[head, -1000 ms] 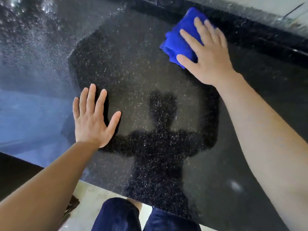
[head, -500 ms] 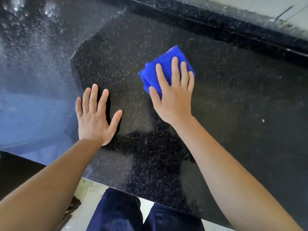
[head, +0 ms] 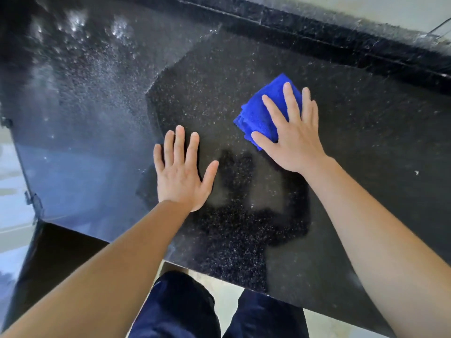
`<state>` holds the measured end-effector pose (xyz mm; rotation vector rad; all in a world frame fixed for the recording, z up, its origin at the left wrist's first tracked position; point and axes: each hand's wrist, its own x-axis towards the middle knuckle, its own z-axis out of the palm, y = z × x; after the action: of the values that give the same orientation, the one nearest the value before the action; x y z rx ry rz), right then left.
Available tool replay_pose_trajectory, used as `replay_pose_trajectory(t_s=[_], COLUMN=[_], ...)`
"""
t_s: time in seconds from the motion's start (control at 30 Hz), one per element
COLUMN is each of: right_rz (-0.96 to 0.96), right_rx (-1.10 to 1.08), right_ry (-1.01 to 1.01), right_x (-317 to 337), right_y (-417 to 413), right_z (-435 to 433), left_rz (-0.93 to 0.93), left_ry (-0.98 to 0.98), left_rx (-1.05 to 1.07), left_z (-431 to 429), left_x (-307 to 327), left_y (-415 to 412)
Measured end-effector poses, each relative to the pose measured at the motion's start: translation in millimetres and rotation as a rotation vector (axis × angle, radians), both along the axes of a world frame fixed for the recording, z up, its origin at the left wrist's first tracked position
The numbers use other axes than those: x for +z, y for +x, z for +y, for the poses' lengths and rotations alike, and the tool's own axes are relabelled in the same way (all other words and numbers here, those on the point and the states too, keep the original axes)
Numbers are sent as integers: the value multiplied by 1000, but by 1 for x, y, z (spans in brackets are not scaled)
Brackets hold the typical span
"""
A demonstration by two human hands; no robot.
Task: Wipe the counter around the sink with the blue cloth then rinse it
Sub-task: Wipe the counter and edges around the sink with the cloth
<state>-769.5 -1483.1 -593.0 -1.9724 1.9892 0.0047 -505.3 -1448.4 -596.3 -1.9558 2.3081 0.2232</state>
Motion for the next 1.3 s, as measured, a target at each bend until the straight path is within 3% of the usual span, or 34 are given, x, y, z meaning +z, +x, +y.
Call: replay_pose_trajectory(t_s=[0.13, 0.23, 0.33, 0.43, 0.53, 0.63, 0.77, 0.9, 1.07, 1.3], right_rz=[53, 75, 68, 63, 65, 41, 9, 26, 43, 25], right_rx=[-149, -266, -441, -575, -522, -320, -51, 84, 51, -252], right_ry=[51, 101, 126, 96, 52, -7, -38, 16, 74, 21], right_x=[7, 12, 10, 8, 5, 2, 9, 17, 21, 13], right_y=[25, 39, 65, 105, 166, 241, 299, 275, 247, 309], right_z=[6, 3, -12, -44, -71, -60, 29, 135, 171, 106], left_rz=[56, 257, 442, 425, 341, 301, 277, 276, 258, 259], left_ry=[14, -20, -134, -230, -252, -241, -209, -193, -193, -179], left_rx=[-23, -76, -162, -182, -130, -79, -127, -103, -114, -121], left_z=[0, -13, -36, -51, -56, -50, -38, -37, -36, -36], left_x=[0, 8, 21, 25, 17, 9, 0, 0, -1, -2], left_y=[3, 18, 61, 129, 196, 242, 259, 256, 254, 255])
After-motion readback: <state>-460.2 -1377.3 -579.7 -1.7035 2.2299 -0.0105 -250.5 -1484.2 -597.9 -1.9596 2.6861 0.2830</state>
